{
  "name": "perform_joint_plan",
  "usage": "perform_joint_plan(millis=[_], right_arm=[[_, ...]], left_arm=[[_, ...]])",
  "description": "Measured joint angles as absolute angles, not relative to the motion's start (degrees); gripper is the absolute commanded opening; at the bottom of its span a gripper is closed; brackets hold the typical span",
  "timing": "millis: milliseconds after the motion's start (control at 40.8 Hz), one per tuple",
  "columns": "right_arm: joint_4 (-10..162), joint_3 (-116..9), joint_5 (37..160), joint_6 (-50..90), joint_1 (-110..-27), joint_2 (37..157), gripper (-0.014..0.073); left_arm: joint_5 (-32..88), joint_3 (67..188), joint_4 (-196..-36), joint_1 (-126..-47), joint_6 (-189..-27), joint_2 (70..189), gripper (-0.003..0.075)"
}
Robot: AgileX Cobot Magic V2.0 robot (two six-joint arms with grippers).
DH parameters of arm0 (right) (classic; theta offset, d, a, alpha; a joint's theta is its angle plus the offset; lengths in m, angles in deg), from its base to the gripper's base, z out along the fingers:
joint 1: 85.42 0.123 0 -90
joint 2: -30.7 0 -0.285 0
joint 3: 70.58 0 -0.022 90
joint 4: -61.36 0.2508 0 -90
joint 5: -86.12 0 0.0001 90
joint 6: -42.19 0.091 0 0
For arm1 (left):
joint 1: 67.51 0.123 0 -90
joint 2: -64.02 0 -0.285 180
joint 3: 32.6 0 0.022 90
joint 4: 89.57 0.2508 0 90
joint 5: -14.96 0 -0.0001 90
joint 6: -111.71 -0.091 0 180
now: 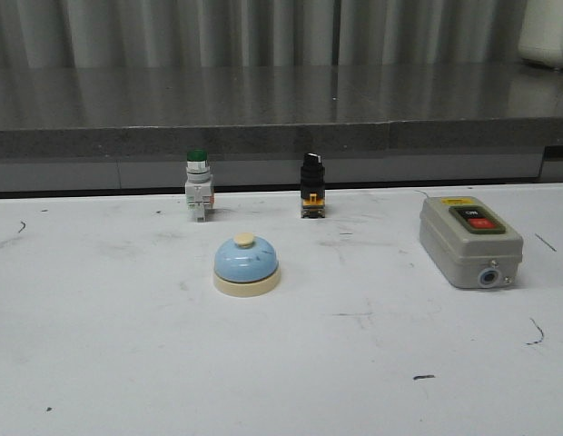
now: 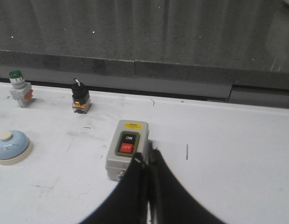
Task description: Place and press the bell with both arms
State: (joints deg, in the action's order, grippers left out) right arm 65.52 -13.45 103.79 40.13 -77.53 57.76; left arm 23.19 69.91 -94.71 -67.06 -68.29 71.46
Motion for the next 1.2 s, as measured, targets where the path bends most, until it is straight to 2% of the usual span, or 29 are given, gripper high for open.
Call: perform_joint_plan(millis=[319, 466, 687, 1202], right_arm=[[62.46, 1.74, 100.0, 40.02, -84.29, 44.48, -0.0062], [62.46, 7.5, 100.16, 40.02, -84.95, 38.67, -0.0062], [62.46, 8.19, 104.87, 40.02, -84.95, 37.91, -0.0062], [62.46, 8.19, 105.56, 40.02, -84.95, 37.91, -0.0062]], left_arm=[[23.19, 69.91, -94.71, -67.06, -68.29, 71.46, -0.002], [23.19, 69.91, -94.71, -67.06, -68.29, 71.46, -0.002], [23.11, 69.91, -94.71, -67.06, -68.29, 71.46, -0.002], [23.11, 69.91, -94.71, -67.06, -68.29, 71.46, -0.002]])
